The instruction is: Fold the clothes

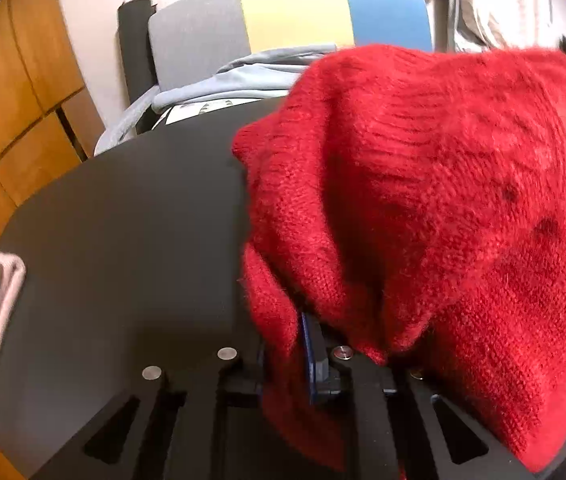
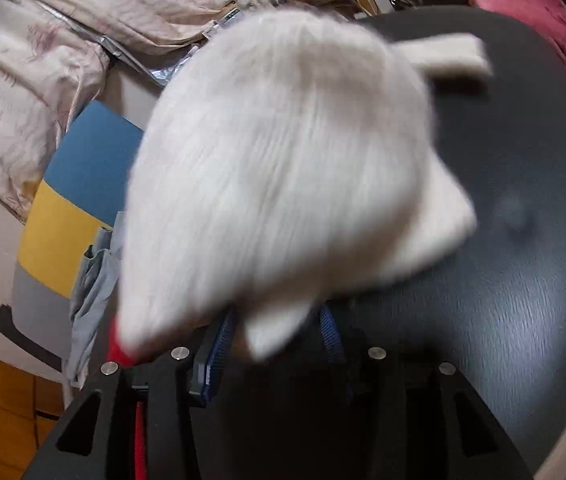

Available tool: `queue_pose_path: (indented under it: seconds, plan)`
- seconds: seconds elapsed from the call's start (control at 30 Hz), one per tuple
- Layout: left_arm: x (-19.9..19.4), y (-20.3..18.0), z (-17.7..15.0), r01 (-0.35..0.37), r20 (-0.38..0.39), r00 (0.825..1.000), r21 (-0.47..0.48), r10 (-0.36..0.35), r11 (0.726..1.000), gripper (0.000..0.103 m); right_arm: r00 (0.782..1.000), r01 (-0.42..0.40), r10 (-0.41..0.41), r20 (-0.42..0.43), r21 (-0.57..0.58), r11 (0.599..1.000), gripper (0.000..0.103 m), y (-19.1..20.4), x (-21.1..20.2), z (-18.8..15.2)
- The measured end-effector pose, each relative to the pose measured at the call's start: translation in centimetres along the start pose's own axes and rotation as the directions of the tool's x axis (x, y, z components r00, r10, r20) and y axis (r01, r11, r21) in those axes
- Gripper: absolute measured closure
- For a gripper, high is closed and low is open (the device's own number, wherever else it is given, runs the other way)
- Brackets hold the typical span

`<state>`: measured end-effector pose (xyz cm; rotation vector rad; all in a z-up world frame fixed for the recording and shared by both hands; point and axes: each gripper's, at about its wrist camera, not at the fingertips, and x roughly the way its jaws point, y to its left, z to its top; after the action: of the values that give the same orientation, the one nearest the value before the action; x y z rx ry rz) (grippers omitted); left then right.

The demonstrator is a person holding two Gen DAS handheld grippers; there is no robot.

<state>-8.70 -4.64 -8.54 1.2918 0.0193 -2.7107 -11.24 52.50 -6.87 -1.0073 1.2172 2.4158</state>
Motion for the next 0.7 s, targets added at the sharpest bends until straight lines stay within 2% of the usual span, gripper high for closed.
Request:
queue_pose_path:
  seconds: [0.07,0.1,0.13,0.17,0.23,0.27,0.33,0.37,0.4,0.43,0.5,0.57,0.6,0.63,0.67,0.7]
  plan:
    - [-0.5,2.0,0.6,0.054,-0.005,0.999,-0.106,-0.054,0.993,0.06,0.998,-0.055,0.056,0.004,-0.036,0.998,0.055,1.0,-1.9,-3.0]
    - [-1.0,3.0,0.2,0.078,-0.001,0.997,-0.18,-0.08,0.981,0.041,0.996,-0.093,0.093,-0.008,-0.063,0.994,0.053,1.8,-1.7,-4.0]
    - [-1.6,3.5,-0.2,0.103,0.019,0.995,-0.21,-0.102,0.972,0.029,0.986,-0.162,0.157,-0.058,-0.105,0.981,0.047,3.3,-1.8,-6.2]
    - [-2.1,4.0,-0.7,0.129,0.041,0.992,-0.235,-0.122,0.964,0.027,0.969,-0.233,0.218,-0.112,-0.145,0.961,0.041,4.8,-2.0,-8.4]
    - [-3.1,4.9,-1.5,0.18,0.088,0.983,-0.281,-0.162,0.943,0.018,0.928,-0.348,0.305,-0.215,-0.204,0.915,0.039,8.1,-2.5,-12.2]
    - [-3.5,4.9,-1.7,0.193,0.096,0.98,-0.267,-0.173,0.944,0.015,0.909,-0.387,0.326,-0.258,-0.235,0.892,0.038,10.5,-1.9,-14.1]
    - [-3.7,4.2,-1.9,0.192,0.098,0.98,-0.21,-0.175,0.959,0.007,0.87,-0.46,0.341,-0.355,-0.342,0.819,0.037,15.2,-0.3,-16.8]
    - [-3.2,4.0,-1.2,0.193,0.097,0.979,-0.18,-0.178,0.965,0.005,0.873,-0.455,0.315,-0.372,-0.392,0.799,0.036,16.7,0.1,-17.4]
    - [-2.7,3.6,-1.0,0.19,0.09,0.98,-0.158,-0.177,0.969,0.004,0.887,-0.424,0.261,-0.381,-0.446,0.788,0.036,18.3,1.1,-17.9]
    - [-2.3,3.4,-0.7,0.193,0.078,0.98,-0.153,-0.183,0.969,0.004,0.901,-0.373,0.175,-0.396,-0.507,0.777,0.036,20.5,2.8,-19.9]
    - [-0.8,3.1,-0.1,0.206,0.039,0.979,-0.179,-0.202,0.962,0.001,0.906,-0.305,0.048,-0.422,-0.566,0.766,0.032,23.9,5.9,-21.7]
    - [1.1,2.9,0.6,0.212,-0.02,0.975,-0.246,-0.223,0.946,0.0,0.942,-0.235,-0.002,-0.335,-0.664,0.71,0.029,25.1,6.0,-23.9]
    - [0.9,2.7,0.8,0.201,-0.007,0.978,-0.252,-0.209,0.947,0.0,0.958,-0.197,-0.022,-0.287,-0.708,0.678,0.029,25.6,6.0,-25.0]
    - [0.5,2.2,0.8,0.187,0.001,0.981,-0.242,-0.193,0.952,0.0,0.963,-0.18,-0.029,-0.266,-0.723,0.667,0.031,25.7,5.6,-25.4]
    - [0.6,1.8,0.9,0.173,-0.003,0.984,-0.222,-0.179,0.959,0.0,0.968,-0.163,-0.036,-0.247,-0.736,0.656,0.043,25.8,5.3,-25.9]
    - [0.3,1.4,0.8,0.173,0.003,0.984,-0.205,-0.177,0.963,0.005,0.964,-0.193,-0.003,-0.265,-0.707,0.68,0.067,25.6,4.9,-25.7]
